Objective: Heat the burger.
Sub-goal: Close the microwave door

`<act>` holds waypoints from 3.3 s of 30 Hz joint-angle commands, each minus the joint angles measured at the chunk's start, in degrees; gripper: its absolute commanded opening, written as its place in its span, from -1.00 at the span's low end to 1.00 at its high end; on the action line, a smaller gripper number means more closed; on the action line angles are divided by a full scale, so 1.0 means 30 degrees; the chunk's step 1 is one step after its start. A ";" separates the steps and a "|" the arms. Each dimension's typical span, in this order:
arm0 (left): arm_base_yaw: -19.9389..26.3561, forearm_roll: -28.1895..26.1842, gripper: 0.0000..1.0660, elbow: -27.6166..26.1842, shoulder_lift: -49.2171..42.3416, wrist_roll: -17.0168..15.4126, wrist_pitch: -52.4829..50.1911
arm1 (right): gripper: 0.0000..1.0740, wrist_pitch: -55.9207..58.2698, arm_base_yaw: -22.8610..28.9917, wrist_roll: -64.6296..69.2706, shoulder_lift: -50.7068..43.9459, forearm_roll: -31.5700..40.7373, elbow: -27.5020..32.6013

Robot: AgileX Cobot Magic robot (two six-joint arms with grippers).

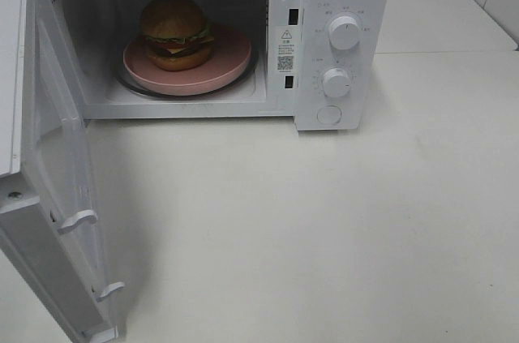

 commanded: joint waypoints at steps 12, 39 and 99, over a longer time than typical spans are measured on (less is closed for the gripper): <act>0.0038 -0.0115 0.87 0.0076 -0.0344 -0.0134 -0.0134 | 0.29 -0.0401 -0.3877 -0.0229 -0.3724 0.0286 0.0172; 0.0038 -0.0095 0.87 0.0076 -0.0325 -0.0134 -0.0134 | 0.29 -0.0401 -0.6264 -0.0019 -0.7506 0.0191 0.0172; 0.0038 0.0497 -1.00 -0.0764 0.5157 -0.0936 -0.5558 | 0.29 -0.0401 -0.6264 -0.0019 -0.7506 0.0191 0.0172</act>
